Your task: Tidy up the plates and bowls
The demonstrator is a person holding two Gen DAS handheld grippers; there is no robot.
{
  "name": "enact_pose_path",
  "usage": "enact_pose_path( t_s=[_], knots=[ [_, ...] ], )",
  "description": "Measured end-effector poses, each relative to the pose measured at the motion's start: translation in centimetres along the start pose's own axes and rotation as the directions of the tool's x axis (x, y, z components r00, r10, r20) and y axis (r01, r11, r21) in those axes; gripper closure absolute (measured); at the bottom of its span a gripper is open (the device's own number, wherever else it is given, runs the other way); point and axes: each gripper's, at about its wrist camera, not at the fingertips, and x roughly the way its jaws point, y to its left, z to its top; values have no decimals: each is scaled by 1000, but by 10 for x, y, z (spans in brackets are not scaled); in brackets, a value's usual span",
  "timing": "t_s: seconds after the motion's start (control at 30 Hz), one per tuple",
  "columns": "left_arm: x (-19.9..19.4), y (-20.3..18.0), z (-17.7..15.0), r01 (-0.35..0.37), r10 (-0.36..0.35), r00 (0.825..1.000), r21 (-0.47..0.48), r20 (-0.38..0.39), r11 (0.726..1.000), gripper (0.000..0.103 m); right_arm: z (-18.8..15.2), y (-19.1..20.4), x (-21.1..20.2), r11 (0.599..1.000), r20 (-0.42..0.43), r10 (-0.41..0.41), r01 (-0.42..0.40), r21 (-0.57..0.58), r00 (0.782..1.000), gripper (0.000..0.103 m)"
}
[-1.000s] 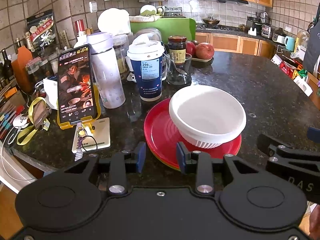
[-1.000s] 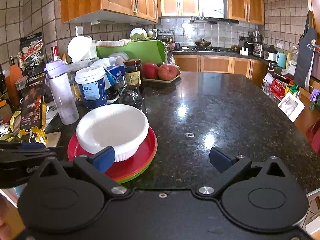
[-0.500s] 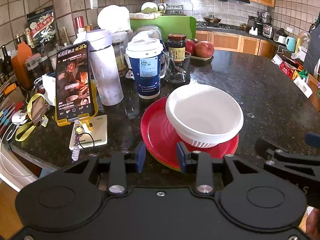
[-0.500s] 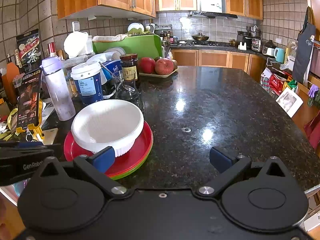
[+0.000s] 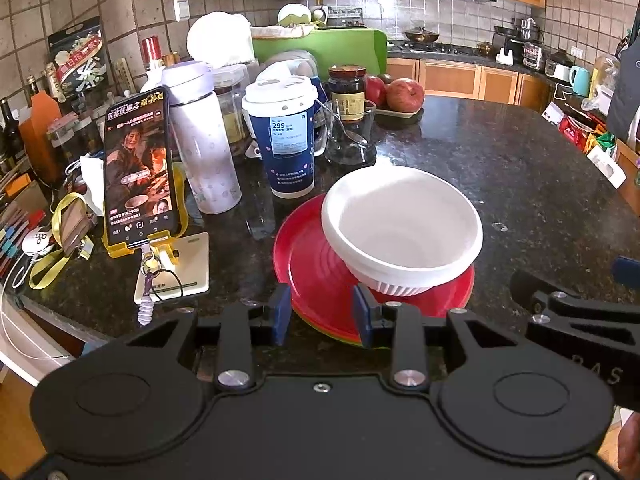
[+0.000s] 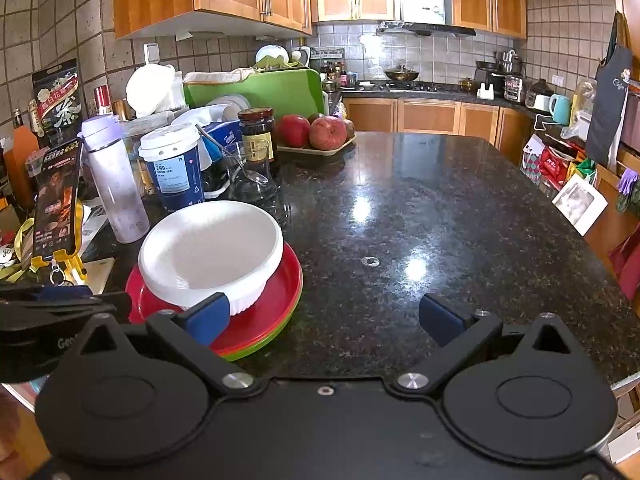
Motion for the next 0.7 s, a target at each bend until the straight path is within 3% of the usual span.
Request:
enact_pose_path(
  t_s=[0.7],
  knots=[
    [5, -1, 2, -10, 10, 1000, -5, -9, 1000, 59, 1, -3, 5, 1000, -7, 27, -27, 2, 1000, 0]
  ],
)
